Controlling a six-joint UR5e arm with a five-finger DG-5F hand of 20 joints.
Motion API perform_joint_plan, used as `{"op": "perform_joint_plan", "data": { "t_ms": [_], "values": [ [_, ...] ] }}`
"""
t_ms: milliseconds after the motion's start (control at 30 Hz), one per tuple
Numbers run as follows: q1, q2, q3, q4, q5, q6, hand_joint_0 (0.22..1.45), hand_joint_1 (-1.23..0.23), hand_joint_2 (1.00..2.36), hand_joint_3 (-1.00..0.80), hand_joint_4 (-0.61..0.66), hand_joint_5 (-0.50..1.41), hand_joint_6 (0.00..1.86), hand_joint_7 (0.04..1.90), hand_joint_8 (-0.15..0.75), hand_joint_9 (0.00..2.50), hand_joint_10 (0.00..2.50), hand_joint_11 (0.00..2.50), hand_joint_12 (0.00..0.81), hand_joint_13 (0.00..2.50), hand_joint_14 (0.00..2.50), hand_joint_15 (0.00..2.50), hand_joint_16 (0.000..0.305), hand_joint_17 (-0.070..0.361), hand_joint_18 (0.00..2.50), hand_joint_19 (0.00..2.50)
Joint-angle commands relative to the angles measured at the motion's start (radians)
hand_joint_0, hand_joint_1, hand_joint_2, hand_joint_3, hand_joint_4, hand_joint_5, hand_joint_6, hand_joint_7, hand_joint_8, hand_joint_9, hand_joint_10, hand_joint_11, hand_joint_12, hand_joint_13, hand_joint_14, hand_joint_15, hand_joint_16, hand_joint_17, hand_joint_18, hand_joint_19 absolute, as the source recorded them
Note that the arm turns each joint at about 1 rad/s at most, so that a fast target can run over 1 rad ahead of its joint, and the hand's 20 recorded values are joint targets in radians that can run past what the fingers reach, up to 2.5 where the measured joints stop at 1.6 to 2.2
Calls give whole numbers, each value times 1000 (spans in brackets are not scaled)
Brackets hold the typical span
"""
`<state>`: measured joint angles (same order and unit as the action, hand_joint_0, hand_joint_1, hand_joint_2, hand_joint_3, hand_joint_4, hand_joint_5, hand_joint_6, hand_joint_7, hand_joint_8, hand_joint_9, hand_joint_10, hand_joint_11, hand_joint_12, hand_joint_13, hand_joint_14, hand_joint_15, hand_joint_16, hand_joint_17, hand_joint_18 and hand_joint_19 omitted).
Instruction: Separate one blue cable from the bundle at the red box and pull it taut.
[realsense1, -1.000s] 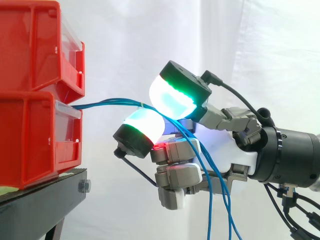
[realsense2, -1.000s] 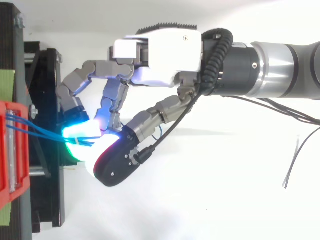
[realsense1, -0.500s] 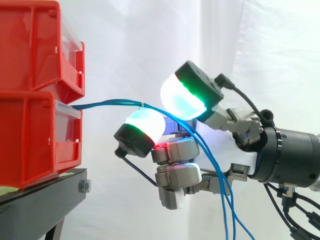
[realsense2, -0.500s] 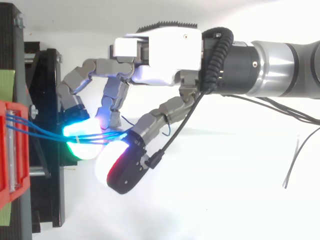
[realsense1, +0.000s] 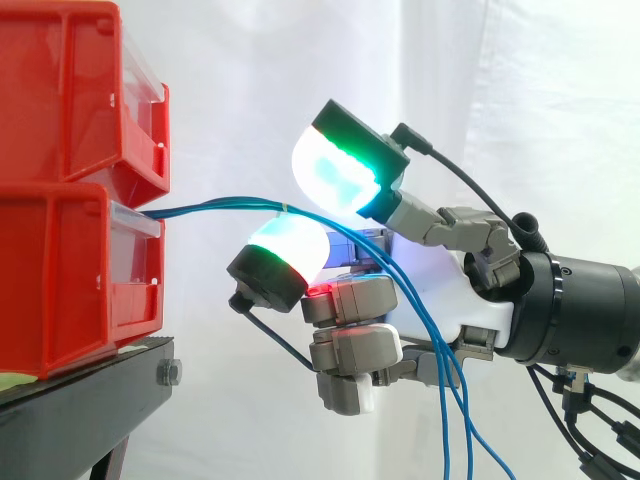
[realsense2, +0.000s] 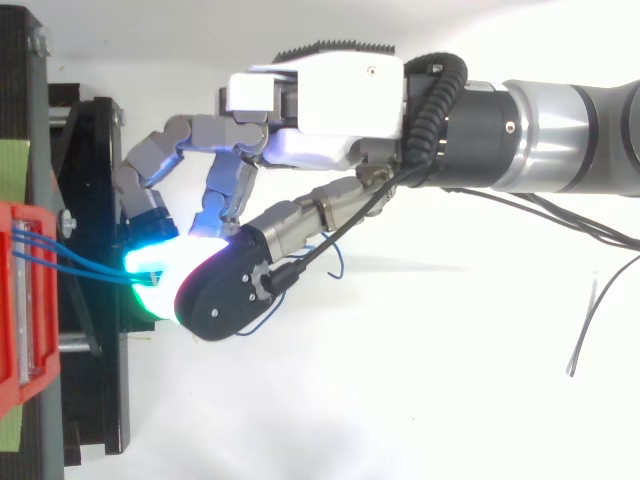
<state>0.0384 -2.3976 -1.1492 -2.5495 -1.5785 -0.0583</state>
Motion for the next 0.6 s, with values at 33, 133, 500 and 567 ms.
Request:
{"op": "perform_joint_plan", "data": {
  "t_ms": [33, 133, 500, 567],
  "values": [
    [0, 0, 0, 0, 0, 0, 655, -779, 1015, -334, 123, -151, 870, 1344, 341, 1166, 5, 1733, 415, 1241, 25, 1271, 53, 120, 1080, 789],
    [0, 0, 2, 0, 0, 0, 699, -863, 1017, -305, 83, -161, 886, 1386, 343, 1143, 5, 1737, 410, 1233, 27, 1249, 54, 121, 1083, 761],
    [0, 0, 2, -1, 0, 0, 808, -931, 1000, -500, -73, -151, 915, 1532, 334, 1145, 8, 1708, 410, 1206, 30, 1224, 52, 117, 1043, 680],
    [0, 0, 2, -1, 0, -2, 773, -955, 1000, -500, -24, -147, 920, 1479, 341, 1155, 10, 1709, 414, 1204, 31, 1224, 52, 117, 1047, 680]
  ]
}}
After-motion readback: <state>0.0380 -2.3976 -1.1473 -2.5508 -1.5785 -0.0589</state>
